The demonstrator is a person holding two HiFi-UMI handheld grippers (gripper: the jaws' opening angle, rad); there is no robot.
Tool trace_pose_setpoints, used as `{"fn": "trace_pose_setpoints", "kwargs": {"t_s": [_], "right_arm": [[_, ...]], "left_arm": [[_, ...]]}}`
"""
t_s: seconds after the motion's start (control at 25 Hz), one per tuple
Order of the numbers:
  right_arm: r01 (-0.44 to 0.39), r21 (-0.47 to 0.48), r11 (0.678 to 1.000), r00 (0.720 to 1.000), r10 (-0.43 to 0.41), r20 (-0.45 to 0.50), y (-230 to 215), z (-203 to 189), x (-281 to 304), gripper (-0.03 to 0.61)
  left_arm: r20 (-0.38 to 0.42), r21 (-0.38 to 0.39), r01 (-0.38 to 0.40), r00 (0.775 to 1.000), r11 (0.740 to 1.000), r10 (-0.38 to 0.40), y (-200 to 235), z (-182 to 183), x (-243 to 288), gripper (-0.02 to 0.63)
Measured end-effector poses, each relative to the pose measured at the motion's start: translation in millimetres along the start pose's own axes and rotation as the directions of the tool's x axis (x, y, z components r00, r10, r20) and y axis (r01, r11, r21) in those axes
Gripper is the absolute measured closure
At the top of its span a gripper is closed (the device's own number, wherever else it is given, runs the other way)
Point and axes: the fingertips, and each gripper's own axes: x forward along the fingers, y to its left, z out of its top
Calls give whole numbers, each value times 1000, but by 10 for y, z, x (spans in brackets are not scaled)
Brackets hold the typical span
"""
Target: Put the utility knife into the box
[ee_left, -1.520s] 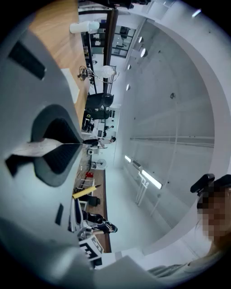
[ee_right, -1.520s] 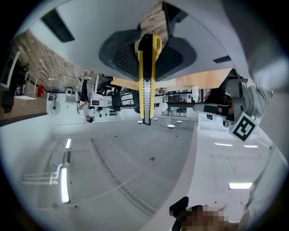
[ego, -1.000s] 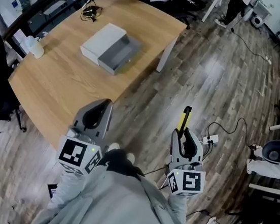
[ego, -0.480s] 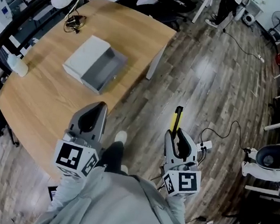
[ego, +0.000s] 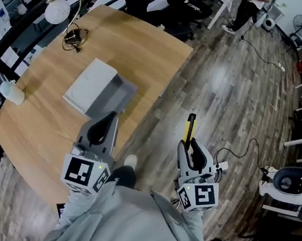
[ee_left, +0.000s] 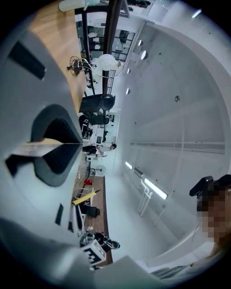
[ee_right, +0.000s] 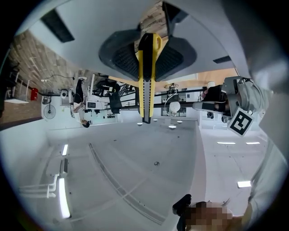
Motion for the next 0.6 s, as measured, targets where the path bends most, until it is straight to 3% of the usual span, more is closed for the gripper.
{"fn": "trace_pose_setpoints", "kwargs": {"t_s": [0.32, 0.6], "right_arm": [[-84, -4, 996, 996, 84, -42, 110, 19, 652, 451], [-232, -23, 972, 971, 230, -72, 388, 7, 1336, 451]], "left_arm": [[-33, -24, -78, 996, 997, 77, 456, -105, 173, 592], [-55, -48, -210, 977, 977, 207, 962, -210, 154, 592]]}}
